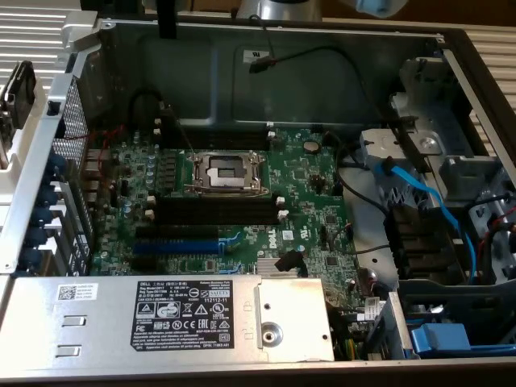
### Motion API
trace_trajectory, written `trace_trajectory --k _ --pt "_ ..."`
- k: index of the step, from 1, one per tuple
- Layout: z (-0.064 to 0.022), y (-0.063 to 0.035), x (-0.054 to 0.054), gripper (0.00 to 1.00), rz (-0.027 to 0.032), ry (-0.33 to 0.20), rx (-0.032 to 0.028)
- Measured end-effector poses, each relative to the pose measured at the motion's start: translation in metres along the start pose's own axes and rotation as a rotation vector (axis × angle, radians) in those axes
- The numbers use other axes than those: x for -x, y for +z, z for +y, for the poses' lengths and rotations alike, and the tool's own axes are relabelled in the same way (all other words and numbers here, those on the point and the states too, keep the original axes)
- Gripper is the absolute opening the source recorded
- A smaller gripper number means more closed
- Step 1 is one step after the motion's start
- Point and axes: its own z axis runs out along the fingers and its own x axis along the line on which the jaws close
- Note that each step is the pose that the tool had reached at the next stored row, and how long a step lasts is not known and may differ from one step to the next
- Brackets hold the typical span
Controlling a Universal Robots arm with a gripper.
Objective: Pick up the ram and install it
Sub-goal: 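Reach for the ram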
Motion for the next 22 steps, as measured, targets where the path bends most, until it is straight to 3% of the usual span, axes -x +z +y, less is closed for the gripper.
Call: trace_trajectory --k 6,22 --pt "-0.0007 -0.0006 -0.023 0.1 -0.0041 0.0 0.0002" --pt "-0.0053 -0.0026 -0.095 0.1 -0.0042 0.0 0.0002"
